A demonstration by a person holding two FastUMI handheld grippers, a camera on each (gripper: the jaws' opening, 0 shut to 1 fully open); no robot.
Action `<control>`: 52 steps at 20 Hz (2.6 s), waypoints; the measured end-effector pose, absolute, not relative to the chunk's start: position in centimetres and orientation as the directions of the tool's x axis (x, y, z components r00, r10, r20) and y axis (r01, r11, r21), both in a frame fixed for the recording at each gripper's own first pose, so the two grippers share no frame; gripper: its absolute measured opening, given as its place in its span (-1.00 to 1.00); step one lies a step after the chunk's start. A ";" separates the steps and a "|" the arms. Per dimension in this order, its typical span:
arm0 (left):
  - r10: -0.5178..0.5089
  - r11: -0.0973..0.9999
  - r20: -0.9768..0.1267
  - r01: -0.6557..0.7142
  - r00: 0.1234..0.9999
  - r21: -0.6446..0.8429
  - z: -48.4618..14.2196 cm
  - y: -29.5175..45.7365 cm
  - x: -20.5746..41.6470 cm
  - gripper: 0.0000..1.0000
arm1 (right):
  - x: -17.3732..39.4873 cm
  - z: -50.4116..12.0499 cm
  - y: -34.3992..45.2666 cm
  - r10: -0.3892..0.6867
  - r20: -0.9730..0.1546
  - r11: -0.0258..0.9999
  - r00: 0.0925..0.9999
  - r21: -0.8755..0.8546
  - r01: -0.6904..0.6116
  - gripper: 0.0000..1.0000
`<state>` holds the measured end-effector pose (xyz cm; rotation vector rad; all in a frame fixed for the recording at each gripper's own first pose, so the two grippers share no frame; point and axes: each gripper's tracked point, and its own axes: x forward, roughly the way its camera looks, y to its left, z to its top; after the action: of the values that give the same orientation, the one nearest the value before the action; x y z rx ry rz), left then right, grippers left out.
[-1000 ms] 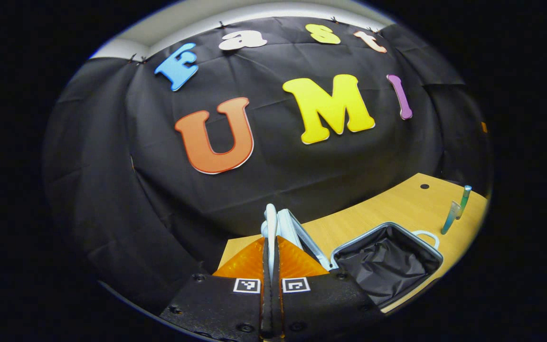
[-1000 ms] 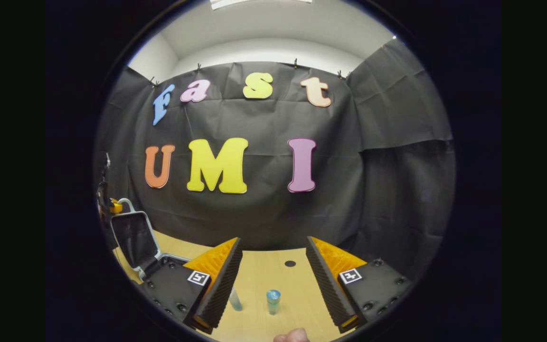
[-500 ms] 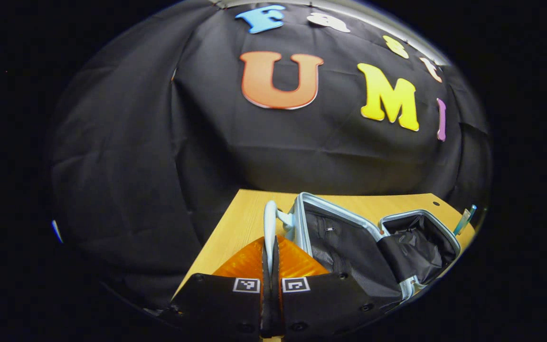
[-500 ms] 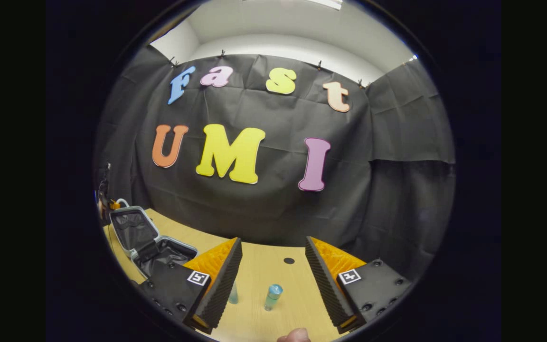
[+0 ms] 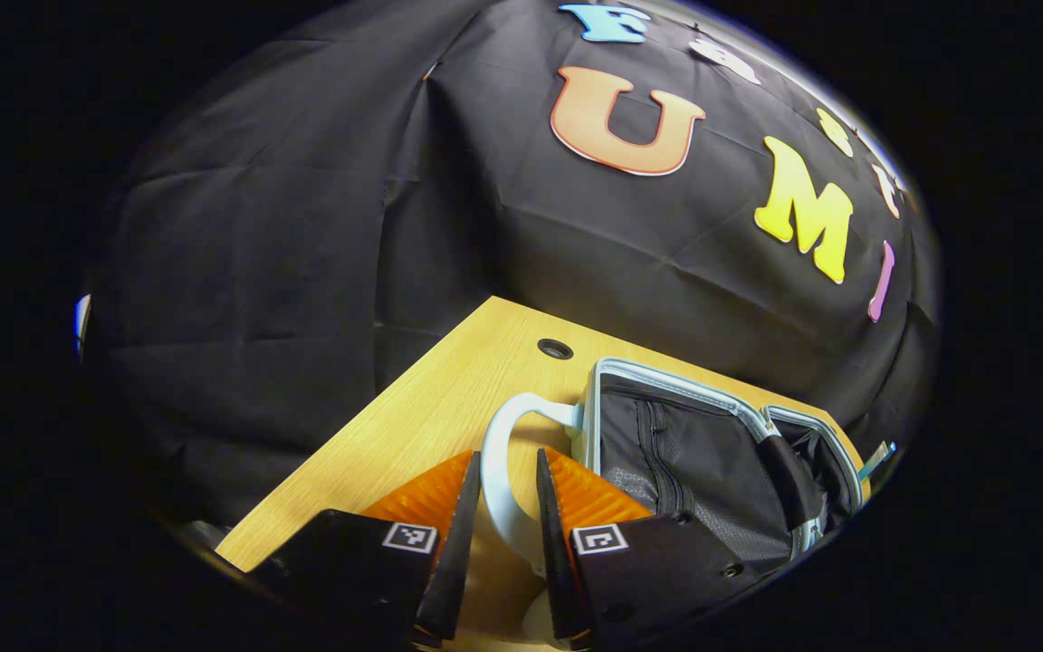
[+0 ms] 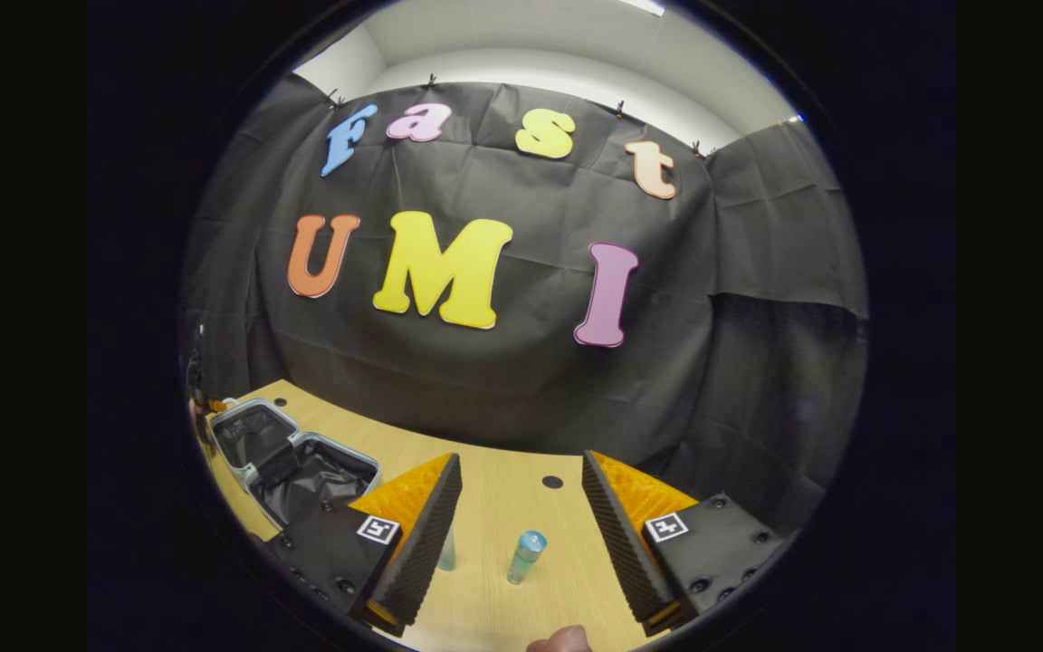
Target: First open the suitcase, pack the skin care products into it, and then close the suitcase.
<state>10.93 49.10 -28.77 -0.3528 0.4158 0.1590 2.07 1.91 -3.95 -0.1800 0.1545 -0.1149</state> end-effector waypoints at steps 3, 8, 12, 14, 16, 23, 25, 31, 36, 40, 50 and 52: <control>0.114 0.927 -0.427 -0.250 0.897 -0.279 -28.1 49.7 10.1 0.34 | 1.6 -3.9 1.5 -0.125 -0.141 0.980 0.982 -0.172 0.100 0.60; 0.160 0.931 -0.387 -0.269 0.908 -0.247 -23.2 47.8 7.8 0.84 | 0.9 -4.9 0.8 -0.109 -0.156 0.989 0.982 -0.118 0.091 0.59; 0.215 0.941 -0.284 -0.276 0.934 -0.194 -15.8 41.1 6.1 0.86 | 0.5 -5.6 0.0 -0.068 -0.179 0.996 0.982 -0.064 0.057 0.59; 0.226 0.948 -0.217 -0.266 0.949 -0.177 -11.8 36.3 6.3 0.88 | 0.4 -5.8 -1.1 -0.060 -0.184 0.997 0.981 -0.052 0.051 0.59; 0.204 0.961 -0.168 -0.230 0.964 -0.153 -8.9 31.1 6.0 0.94 | 0.1 -5.8 -2.5 -0.062 -0.179 0.998 0.982 -0.028 0.058 0.60; 0.070 0.987 -0.165 -0.092 0.984 -0.130 -8.2 14.8 4.5 0.95 | -1.4 -9.0 -6.7 -0.034 -0.213 0.999 0.977 -0.007 0.034 0.58; 0.013 0.993 -0.164 -0.033 0.986 -0.117 -8.6 9.9 4.2 0.95 | -1.5 -10.4 -8.2 -0.044 -0.240 0.999 0.970 -0.006 0.044 0.59; -0.138 0.986 -0.224 0.113 0.965 -0.123 -12.9 -0.5 4.1 0.95 | -0.6 -13.7 -10.6 -0.041 -0.299 0.999 0.953 -0.016 0.038 0.60; -0.219 0.974 -0.284 0.191 0.933 -0.123 -17.1 -5.8 4.5 0.96 | -1.0 -16.2 -11.5 -0.038 -0.347 0.999 0.937 -0.048 0.022 0.58; -0.265 0.964 -0.330 0.250 0.906 -0.090 -20.7 -9.8 6.5 0.96 | -1.5 -17.7 -12.8 -0.042 -0.390 0.998 0.920 -0.062 0.020 0.60; -0.300 0.952 -0.494 0.291 0.816 -0.097 -28.8 -13.6 10.6 0.85 | -1.6 -19.5 -15.3 -0.099 -0.444 0.995 0.891 -0.057 0.081 0.60; -0.295 0.953 -0.517 0.289 0.803 -0.095 -29.4 -13.6 10.9 0.60 | -1.6 -19.8 -14.9 -0.090 -0.450 0.996 0.889 -0.054 0.073 0.59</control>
<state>10.86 -13.64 -29.39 -0.0116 0.5560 -0.3128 -1.62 -14.91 -19.80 -0.0359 0.4689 -0.0848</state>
